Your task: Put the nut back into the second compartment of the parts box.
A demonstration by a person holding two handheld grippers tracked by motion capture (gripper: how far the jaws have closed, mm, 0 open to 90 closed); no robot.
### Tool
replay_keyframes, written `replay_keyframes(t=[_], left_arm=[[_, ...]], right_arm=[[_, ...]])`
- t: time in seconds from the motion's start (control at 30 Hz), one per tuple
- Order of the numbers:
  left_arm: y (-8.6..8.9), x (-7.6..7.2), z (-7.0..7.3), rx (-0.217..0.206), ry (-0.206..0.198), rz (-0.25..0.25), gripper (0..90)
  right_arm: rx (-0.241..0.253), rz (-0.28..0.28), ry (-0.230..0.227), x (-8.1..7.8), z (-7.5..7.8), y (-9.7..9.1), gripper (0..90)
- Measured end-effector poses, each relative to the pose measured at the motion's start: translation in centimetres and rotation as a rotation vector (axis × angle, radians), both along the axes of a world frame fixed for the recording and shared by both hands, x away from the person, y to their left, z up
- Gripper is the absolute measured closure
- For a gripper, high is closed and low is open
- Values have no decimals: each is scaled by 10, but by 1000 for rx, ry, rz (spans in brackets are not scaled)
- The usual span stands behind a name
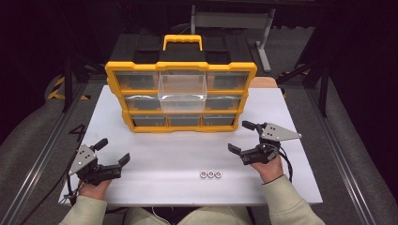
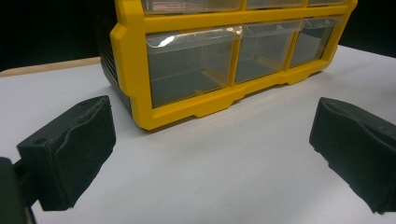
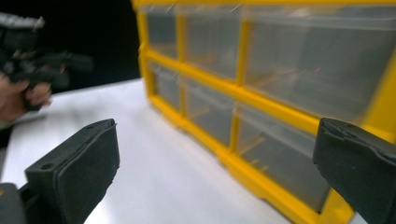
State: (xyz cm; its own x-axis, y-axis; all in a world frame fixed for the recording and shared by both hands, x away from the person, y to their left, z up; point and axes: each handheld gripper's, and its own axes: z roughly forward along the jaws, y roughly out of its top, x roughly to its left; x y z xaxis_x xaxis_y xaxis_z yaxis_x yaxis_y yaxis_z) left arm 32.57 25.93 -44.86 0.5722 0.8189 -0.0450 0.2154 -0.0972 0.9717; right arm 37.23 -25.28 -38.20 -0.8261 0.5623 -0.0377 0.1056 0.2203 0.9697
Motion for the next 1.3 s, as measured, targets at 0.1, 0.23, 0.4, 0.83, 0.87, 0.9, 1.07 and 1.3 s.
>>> replay_keyframes(t=[0.1,0.23,0.4,0.83,0.87,0.9,1.07,1.3], left_arm=[[0,0,0,1,-3,-1,11],[1,1,0,-7,2,-6,12],[0,1,0,-1,-2,-7,12],[-1,0,1,9,-6,-9,14],[-1,0,1,9,-6,-9,14],[-1,0,1,12,-6,-10,14],[-1,1,1,9,1,-9,15],[-2,2,0,20,2,-10,16]], right_arm=[[-108,40,42,1,10,8,25],[-219,81,74,0,25,19,42],[-325,120,104,0,35,32,56],[-642,183,211,5,49,62,82],[-642,183,211,5,49,62,82],[-676,189,216,4,50,65,82],[-769,211,245,5,50,73,84],[-904,246,306,6,47,85,93]])
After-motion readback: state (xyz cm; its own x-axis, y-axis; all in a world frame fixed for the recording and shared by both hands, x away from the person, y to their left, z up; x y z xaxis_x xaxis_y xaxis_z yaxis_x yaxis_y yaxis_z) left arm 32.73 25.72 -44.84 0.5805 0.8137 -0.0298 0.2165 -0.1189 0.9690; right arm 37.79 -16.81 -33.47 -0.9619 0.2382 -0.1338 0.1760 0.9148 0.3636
